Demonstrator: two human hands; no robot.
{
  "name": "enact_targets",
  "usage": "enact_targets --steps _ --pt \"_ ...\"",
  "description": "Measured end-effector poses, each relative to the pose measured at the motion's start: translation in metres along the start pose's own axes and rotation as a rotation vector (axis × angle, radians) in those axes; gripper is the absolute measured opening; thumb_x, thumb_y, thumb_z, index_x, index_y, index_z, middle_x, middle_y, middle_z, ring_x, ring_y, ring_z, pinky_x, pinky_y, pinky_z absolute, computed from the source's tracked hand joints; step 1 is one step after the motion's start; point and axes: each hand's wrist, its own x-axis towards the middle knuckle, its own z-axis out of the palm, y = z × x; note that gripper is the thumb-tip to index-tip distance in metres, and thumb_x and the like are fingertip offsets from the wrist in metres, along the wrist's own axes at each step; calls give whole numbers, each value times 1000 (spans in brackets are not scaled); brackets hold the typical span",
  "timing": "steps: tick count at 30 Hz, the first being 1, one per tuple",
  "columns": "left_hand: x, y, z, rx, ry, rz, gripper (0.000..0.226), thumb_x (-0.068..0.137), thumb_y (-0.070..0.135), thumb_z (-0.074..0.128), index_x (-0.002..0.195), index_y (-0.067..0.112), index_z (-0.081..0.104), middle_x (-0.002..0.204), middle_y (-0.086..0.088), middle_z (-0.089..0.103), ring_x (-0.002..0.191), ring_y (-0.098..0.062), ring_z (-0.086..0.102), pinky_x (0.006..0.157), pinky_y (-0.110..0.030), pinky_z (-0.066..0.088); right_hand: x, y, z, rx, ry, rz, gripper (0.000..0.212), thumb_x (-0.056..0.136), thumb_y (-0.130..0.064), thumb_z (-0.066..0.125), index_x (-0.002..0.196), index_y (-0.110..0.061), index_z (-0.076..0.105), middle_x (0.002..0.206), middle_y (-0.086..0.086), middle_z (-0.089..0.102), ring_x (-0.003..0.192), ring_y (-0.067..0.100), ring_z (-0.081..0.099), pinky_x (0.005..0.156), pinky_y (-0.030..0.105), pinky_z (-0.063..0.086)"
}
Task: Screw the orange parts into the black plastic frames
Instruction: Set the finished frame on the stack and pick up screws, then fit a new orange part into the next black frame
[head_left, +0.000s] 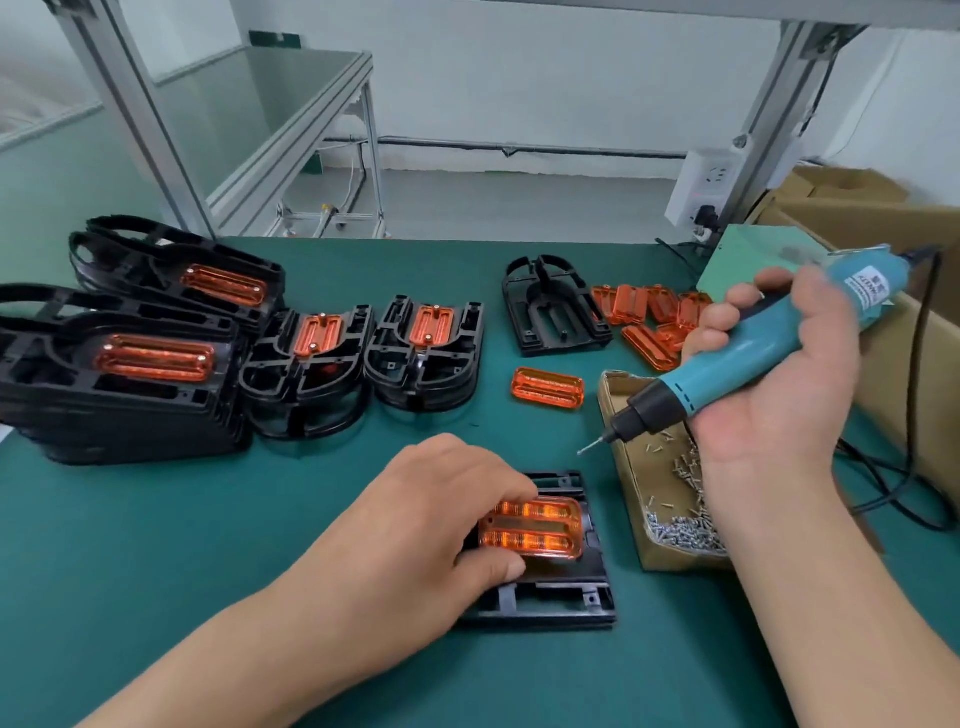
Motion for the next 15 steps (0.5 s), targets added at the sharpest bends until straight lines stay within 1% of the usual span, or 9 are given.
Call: enact_targets --steps 4,8,12,15 --pt "1 0 2 -11 -1 -25 40 85 52 69 122 45 55 118 29 57 116 1 51 101 -18 36 -1 -1 1 9 -3 4 13 103 -26 61 99 -14 59 86 2 61 71 15 58 63 24 47" --pt "1 0 2 -19 0 -17 36 85 54 76 115 37 66 114 26 60 113 -3 53 98 -22 38 -2 -2 1 13 -9 -1 12 103 -26 61 100 -14 59 87 2 61 72 15 58 63 24 48" --pt "0 1 2 -14 2 -15 39 84 64 70 112 37 67 110 25 60 111 -5 54 95 -25 43 -2 -2 1 9 -17 2 12 104 -26 60 99 -15 60 87 2 61 72 15 58 64 24 48" --pt "0 2 2 9 12 -1 40 85 65 69 113 36 69 109 24 60 109 -5 54 95 -27 45 -2 -2 1 9 -21 5 12 104 -26 60 99 -15 60 86 2 61 72 15 58 63 24 48"
